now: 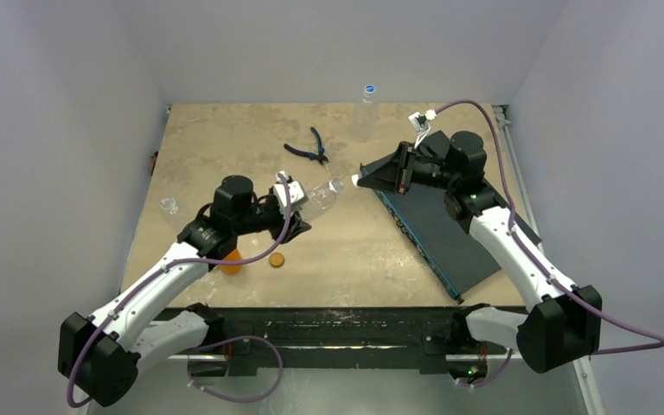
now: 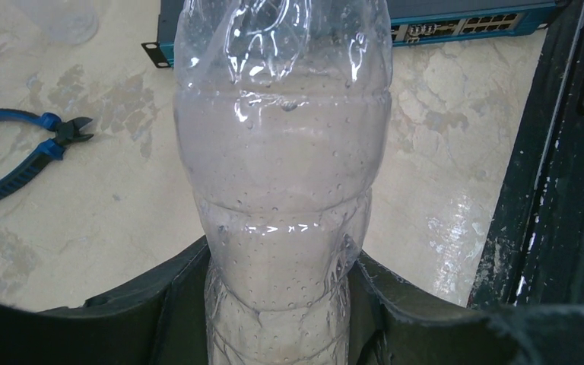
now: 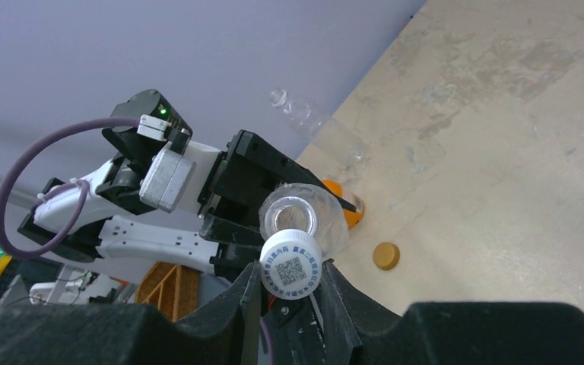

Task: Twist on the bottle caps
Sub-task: Screw the bottle cap onto the plastic bottle.

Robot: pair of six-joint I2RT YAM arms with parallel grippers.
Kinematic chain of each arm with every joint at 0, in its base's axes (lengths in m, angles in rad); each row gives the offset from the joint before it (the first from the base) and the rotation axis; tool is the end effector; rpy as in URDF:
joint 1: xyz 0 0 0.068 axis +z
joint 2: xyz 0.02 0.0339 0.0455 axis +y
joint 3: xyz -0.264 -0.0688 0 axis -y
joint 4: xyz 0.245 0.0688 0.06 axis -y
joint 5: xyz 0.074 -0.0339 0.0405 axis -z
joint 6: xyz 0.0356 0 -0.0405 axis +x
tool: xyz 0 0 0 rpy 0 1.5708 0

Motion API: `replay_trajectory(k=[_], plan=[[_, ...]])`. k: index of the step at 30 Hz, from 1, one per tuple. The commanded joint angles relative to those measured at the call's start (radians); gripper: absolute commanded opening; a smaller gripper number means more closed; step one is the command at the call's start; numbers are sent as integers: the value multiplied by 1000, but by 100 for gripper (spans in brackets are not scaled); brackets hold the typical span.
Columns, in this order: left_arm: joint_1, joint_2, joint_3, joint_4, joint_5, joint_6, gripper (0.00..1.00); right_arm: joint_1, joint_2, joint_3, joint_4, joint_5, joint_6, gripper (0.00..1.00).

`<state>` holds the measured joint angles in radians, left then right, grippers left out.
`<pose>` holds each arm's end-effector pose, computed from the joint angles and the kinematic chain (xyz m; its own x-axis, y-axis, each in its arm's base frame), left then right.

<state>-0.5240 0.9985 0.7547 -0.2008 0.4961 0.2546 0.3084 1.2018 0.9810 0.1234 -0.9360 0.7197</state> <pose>0.1858 -0.1269 0.2892 -0.1559 0.3459 -0.9252 0.8797 0.4746 0.0292 0.2501 0.1098 0.3554 -0.6916 0.1899 -0.6968 -0.6485 0.2614 0.7149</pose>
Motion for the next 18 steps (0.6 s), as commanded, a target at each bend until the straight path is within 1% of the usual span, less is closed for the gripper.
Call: replay_trajectory(k=[1, 5, 13, 18], plan=[[-9, -20, 8, 67, 63, 16, 0, 2, 6, -9, 100, -52, 54, 17], [-13, -23, 7, 76, 78, 14, 0, 11, 19, -15, 129, -54, 73, 18], [-27, -18, 2, 88, 101, 11, 0, 57, 52, -1, 129, -36, 65, 18], [-30, -8, -2, 86, 109, 12, 0, 67, 45, -8, 148, -45, 80, 18]])
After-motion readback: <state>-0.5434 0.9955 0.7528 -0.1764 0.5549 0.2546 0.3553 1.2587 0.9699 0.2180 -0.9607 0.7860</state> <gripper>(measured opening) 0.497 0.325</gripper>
